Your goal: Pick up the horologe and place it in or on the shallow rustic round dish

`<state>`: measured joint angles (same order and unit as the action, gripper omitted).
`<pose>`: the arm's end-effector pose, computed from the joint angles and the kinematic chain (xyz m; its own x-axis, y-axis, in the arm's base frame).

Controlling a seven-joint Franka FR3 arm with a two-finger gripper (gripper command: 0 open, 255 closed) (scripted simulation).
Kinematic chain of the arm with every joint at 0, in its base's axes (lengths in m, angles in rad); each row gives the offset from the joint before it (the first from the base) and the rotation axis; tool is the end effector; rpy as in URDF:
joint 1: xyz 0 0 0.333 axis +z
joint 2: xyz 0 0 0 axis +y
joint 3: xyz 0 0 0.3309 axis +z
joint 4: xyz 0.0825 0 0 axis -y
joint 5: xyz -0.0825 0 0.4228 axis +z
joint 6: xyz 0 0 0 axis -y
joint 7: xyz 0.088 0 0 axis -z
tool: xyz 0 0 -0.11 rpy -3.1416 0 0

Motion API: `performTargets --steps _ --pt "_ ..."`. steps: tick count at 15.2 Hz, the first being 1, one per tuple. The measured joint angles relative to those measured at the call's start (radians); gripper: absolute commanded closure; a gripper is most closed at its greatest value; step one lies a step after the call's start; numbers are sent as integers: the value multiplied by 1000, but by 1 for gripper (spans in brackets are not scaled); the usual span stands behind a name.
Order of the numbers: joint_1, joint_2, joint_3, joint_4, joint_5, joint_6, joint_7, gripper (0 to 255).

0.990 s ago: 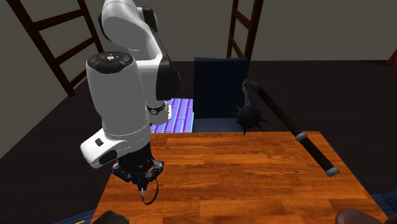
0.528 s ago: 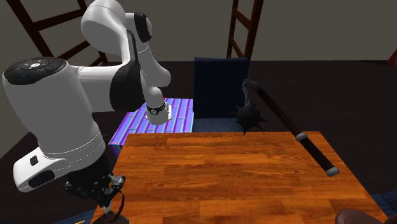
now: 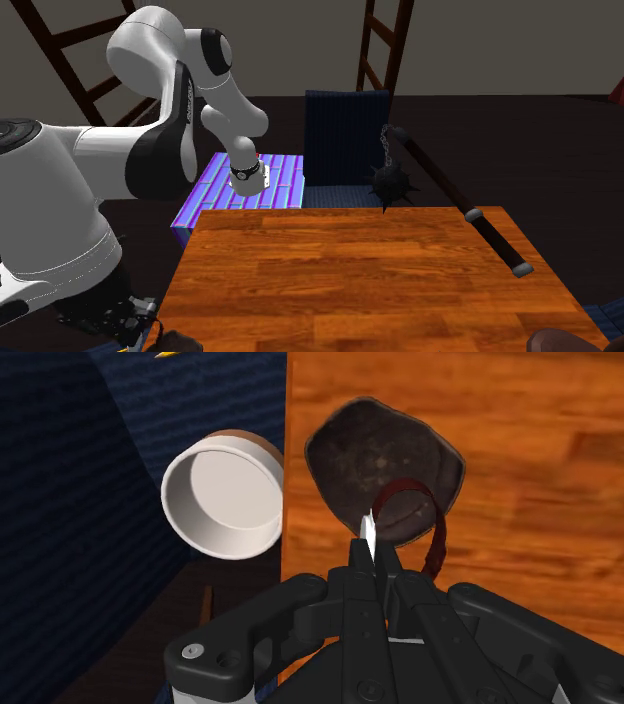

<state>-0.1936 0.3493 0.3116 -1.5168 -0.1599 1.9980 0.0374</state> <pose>0.7179 0.0460 0.4842 0.9823 0.1123 0.1497 0.1070 -0.9933 0.0430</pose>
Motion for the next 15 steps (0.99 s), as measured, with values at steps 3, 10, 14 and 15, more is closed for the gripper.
performTargets --steps 3,10,14,15 --pt "-1 3 -1 -37 -3 39 5 255" --pt "-2 25 -6 -97 -14 120 13 255" --pt "-1 42 -10 -128 -23 167 20 255" --pt "0 45 -11 -131 -24 173 22 255"
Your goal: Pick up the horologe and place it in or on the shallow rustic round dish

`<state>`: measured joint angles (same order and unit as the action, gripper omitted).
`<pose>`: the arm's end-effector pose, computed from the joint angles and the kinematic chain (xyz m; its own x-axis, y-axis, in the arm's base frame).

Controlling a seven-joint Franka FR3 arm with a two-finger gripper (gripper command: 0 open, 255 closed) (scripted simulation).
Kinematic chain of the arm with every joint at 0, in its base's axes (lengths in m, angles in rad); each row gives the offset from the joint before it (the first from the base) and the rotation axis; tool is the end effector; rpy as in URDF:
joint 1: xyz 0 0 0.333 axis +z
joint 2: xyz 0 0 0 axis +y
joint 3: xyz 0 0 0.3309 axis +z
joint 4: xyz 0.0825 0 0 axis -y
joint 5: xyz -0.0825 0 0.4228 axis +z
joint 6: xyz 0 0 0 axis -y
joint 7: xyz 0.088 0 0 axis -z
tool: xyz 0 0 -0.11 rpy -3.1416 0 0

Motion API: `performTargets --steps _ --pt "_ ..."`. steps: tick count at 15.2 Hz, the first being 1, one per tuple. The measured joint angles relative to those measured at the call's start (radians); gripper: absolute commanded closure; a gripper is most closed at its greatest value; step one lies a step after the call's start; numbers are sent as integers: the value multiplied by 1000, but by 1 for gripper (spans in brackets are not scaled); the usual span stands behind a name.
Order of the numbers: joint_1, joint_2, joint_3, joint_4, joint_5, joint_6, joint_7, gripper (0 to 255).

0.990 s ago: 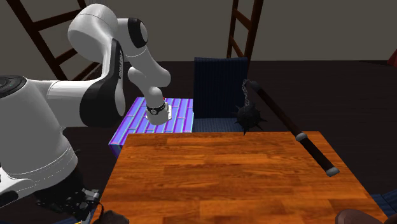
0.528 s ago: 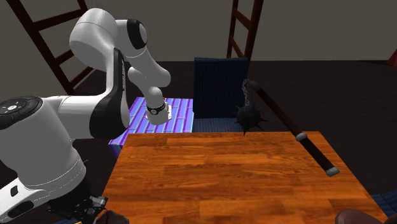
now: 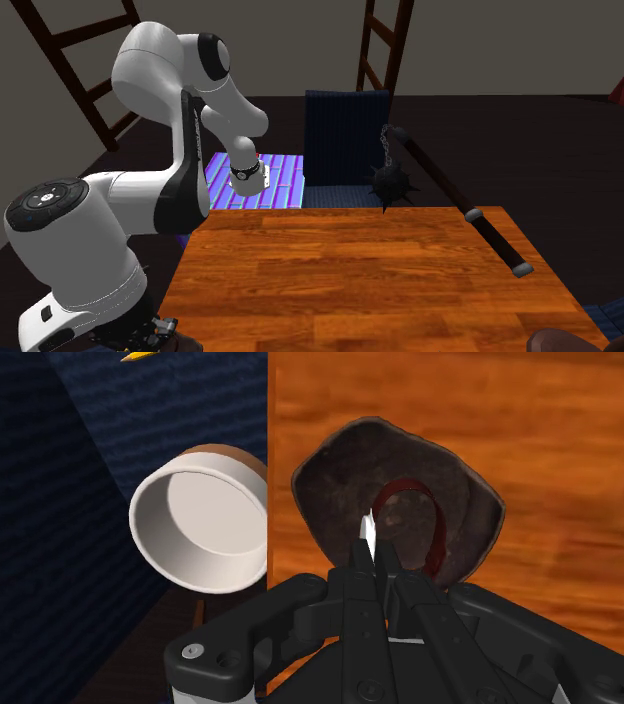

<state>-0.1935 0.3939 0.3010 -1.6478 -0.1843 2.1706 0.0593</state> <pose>0.7168 0.0461 0.4017 0.9823 0.1126 0.1495 0.1074 -0.9933 0.0429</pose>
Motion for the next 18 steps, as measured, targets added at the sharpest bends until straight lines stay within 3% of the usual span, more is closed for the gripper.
performTargets --steps 6,7,13,18 --pt "0 1 0 -5 -1 6 0 255" --pt "0 1 0 -5 -1 6 0 0" --pt "0 1 0 -5 -1 6 0 0" --pt "-4 -51 9 35 20 -82 -12 0"
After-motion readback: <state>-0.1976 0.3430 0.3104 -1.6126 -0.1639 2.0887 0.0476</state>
